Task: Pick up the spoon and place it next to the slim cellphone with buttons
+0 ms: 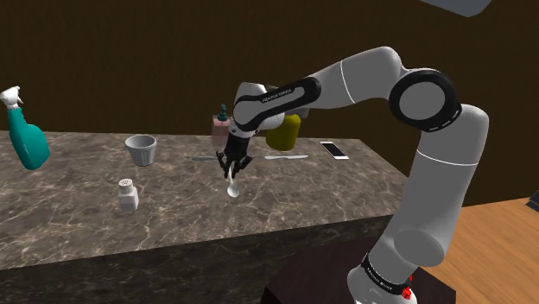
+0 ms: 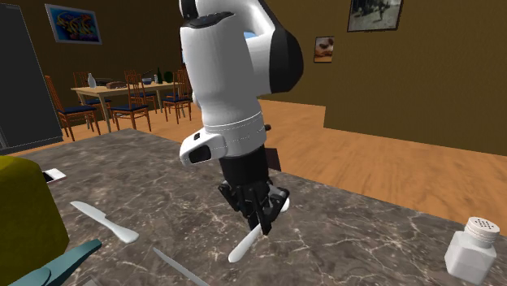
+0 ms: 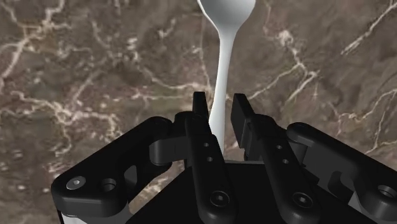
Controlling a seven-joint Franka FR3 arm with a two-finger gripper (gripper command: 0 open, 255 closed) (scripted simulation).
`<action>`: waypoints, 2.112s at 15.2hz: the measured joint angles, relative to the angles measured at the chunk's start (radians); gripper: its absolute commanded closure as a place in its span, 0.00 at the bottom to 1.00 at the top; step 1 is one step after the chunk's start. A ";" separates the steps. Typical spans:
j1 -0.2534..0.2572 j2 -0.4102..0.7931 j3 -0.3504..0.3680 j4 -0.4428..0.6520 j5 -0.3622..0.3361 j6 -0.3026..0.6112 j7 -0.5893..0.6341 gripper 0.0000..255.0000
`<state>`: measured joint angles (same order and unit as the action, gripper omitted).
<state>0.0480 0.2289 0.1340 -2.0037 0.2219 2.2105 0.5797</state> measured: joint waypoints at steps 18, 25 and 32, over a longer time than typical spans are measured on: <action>-0.044 -0.135 -0.032 0.020 0.000 -0.167 -0.042 1.00; -0.125 -0.227 -0.105 -0.075 0.000 -0.195 -0.193 1.00; -0.209 -0.277 -0.192 -0.132 -0.019 -0.219 -0.354 1.00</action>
<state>-0.1614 -0.0479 -0.0578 -2.1362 0.2029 1.9910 0.2252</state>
